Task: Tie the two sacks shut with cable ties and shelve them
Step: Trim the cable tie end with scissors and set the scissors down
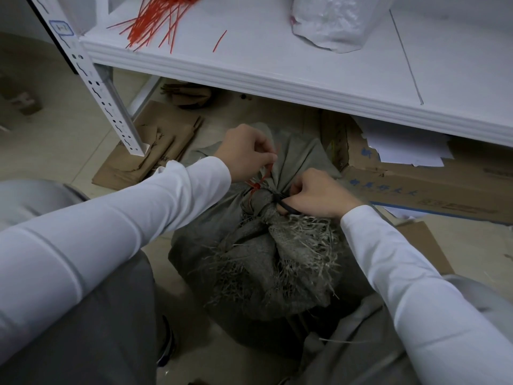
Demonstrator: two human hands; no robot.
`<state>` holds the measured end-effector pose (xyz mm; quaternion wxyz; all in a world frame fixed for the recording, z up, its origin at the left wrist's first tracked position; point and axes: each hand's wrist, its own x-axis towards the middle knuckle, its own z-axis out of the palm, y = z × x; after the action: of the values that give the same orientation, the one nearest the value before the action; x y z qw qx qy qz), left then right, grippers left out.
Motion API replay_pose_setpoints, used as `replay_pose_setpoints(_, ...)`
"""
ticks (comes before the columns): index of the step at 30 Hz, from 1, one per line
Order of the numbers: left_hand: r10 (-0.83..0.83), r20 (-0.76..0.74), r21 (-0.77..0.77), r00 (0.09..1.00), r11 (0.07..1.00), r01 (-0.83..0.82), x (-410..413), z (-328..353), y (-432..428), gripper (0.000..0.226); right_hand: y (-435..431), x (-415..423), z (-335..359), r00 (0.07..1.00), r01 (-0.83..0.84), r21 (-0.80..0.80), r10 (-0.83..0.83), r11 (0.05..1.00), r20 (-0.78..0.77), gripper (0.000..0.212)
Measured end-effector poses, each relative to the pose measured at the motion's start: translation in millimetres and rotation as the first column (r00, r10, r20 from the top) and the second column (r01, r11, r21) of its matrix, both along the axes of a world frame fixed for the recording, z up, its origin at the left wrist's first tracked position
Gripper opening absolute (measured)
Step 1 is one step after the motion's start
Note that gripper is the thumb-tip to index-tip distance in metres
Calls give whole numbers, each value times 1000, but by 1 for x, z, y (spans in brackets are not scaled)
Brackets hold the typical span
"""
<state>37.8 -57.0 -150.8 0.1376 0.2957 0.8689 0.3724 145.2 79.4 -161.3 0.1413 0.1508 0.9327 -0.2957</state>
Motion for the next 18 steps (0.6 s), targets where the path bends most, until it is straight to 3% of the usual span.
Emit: replay_pose_setpoints(18, -17, -64, -46, 998, 999, 15, 3, -2, -1, 10, -5, -4, -13, 999, 41, 1, -41, 999, -35, 45)
